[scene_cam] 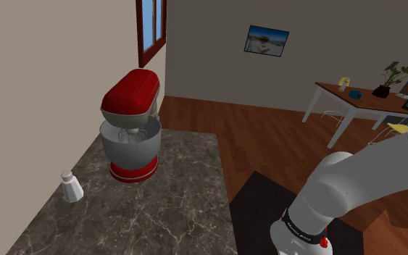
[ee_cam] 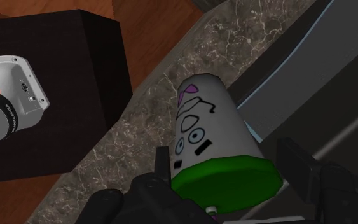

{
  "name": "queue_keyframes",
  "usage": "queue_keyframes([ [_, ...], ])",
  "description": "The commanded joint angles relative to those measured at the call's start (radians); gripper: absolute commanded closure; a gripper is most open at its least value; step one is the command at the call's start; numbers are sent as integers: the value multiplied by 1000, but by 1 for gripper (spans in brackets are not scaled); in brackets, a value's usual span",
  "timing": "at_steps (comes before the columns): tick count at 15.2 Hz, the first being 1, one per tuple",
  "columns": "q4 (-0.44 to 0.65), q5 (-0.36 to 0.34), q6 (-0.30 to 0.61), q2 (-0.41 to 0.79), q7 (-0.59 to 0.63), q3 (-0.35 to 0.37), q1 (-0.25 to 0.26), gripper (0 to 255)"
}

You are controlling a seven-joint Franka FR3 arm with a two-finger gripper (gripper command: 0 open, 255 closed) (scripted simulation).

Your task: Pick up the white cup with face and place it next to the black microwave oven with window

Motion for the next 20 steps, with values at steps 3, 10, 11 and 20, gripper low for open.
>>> queue_keyframes([
  [3, -127, 6, 64, -37, -28, -81, 100, 255],
  [10, -292, 29, 153, -99, -69, -149, 191, 255],
  [11, -313, 32, 165, -107, -74, -155, 201, 255],
  [20, -484, 67, 267, -174, -114, -181, 267, 255],
])
